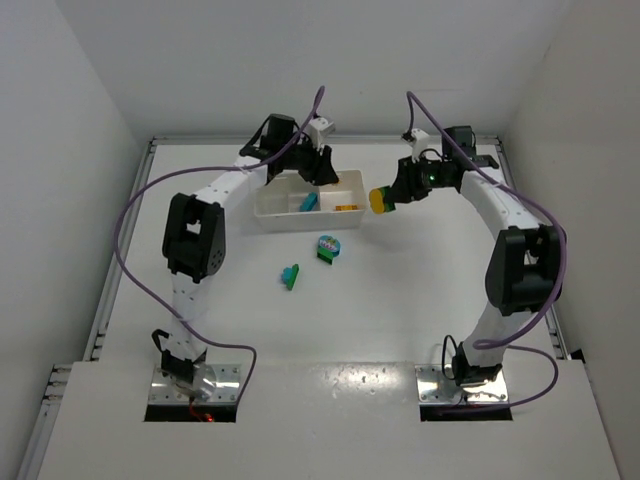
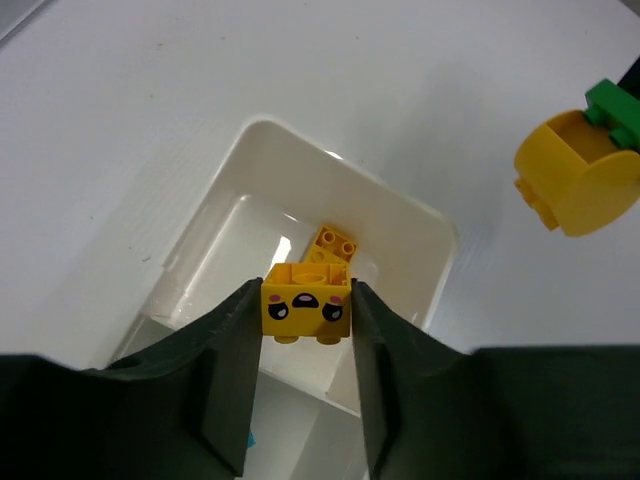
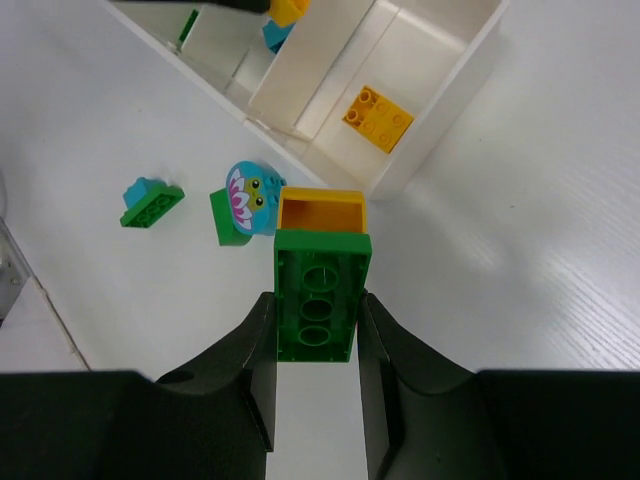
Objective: Sort the legos into containers by color
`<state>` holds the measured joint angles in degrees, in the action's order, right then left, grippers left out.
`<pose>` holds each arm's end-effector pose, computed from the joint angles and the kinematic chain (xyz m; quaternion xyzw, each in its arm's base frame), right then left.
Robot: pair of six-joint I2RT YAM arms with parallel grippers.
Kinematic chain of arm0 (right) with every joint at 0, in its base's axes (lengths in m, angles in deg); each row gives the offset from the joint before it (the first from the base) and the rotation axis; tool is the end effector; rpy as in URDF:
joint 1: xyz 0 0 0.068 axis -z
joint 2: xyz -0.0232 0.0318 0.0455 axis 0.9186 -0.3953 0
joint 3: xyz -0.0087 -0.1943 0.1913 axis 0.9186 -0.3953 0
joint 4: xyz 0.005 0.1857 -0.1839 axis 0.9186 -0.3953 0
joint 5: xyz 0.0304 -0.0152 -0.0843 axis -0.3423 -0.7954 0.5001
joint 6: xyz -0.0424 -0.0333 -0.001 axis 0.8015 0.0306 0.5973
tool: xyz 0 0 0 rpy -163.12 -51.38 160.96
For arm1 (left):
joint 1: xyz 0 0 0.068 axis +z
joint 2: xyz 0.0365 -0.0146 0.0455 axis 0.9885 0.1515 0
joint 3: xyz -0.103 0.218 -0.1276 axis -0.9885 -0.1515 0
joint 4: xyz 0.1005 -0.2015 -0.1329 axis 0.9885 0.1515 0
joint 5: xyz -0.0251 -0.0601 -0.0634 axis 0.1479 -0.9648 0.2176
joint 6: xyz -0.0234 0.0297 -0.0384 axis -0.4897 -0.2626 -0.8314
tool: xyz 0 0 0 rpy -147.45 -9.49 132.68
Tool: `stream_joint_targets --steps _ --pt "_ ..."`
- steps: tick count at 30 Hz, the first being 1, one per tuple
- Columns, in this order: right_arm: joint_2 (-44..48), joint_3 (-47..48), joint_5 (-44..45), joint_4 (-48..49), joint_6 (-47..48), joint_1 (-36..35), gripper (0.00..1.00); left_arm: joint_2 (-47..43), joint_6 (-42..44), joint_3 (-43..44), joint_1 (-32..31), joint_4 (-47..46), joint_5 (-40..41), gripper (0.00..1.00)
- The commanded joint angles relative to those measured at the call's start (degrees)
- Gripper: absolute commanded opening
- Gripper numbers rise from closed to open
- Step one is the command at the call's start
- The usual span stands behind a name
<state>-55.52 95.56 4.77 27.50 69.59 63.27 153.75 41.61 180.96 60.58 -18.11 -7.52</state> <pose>0.3843 0.0468 0.2622 -0.1800 0.8741 0.3320 0.3056 0.4675 -0.2007 0.2560 0.3164 0.7785 -0.3656 0.4001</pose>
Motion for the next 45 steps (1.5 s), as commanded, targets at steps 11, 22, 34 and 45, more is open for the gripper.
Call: stream_joint_targets --steps 11,22,34,45 --pt "-0.5 -0.2 -13.8 5.0 -3.5 0.4 0.00 -5.4 1.6 -3.9 -1.3 -0.3 -12.1 0.92" --pt "-1.6 0.5 -26.5 -6.6 6.9 0.4 0.00 -9.1 -11.8 -9.8 0.3 -8.5 -40.1 0.84" --pt "-2.3 3.5 -30.5 -7.3 7.6 -1.4 0.00 -9.1 -12.3 -9.8 -0.3 -6.1 -42.3 0.84" --pt "-4.9 7.3 -31.1 -4.4 6.0 -5.4 0.00 -9.7 -10.3 -10.4 -1.4 -5.6 -37.3 0.77"
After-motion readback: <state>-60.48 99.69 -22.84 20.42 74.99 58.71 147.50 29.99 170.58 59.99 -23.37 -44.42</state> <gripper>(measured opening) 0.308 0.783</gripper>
